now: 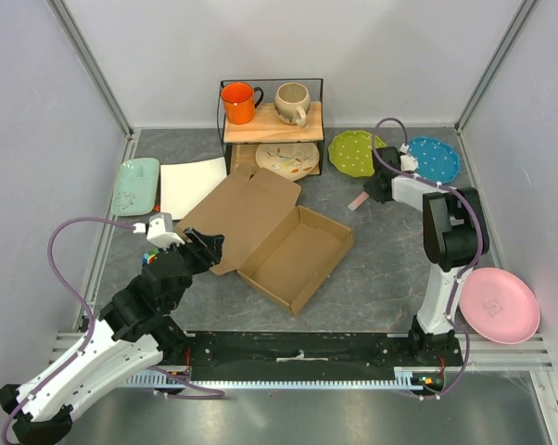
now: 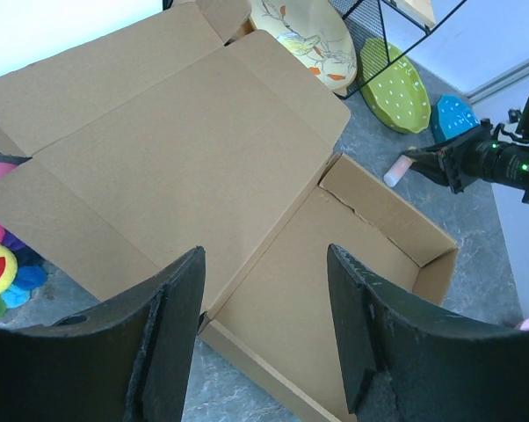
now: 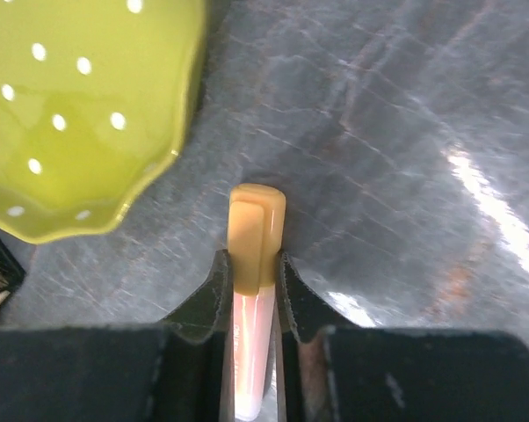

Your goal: Fold the paper box

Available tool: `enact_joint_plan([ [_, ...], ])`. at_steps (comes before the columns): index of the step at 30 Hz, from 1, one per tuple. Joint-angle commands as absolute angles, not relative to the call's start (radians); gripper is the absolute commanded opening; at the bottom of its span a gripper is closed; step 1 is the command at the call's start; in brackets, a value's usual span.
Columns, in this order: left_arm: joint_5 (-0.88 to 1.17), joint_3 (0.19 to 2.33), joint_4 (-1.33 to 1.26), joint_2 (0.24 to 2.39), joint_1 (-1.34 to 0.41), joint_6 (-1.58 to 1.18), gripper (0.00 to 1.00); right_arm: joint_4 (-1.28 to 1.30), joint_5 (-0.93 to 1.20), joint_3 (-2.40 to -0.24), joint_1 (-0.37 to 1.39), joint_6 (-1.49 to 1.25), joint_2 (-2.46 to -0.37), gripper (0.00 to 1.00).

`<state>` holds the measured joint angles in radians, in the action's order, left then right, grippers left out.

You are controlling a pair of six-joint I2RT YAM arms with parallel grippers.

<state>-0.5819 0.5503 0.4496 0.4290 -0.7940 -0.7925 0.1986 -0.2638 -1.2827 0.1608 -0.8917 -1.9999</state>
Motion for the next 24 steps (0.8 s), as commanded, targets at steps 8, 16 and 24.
enact_joint_plan([
  [8,-0.591,0.568,0.402,0.423,-0.796,-0.787,0.64,0.327,-0.247,-1.115,0.14,-0.759,-1.609,0.09],
  [16,-0.58,0.566,0.376,0.429,-0.796,-0.784,0.64,0.365,-0.193,-1.13,0.219,-0.701,-1.33,0.1],
  [24,-0.555,0.56,0.377,0.423,-0.796,-0.802,0.63,0.434,-0.115,-1.192,0.556,-0.6,-1.356,0.12],
])
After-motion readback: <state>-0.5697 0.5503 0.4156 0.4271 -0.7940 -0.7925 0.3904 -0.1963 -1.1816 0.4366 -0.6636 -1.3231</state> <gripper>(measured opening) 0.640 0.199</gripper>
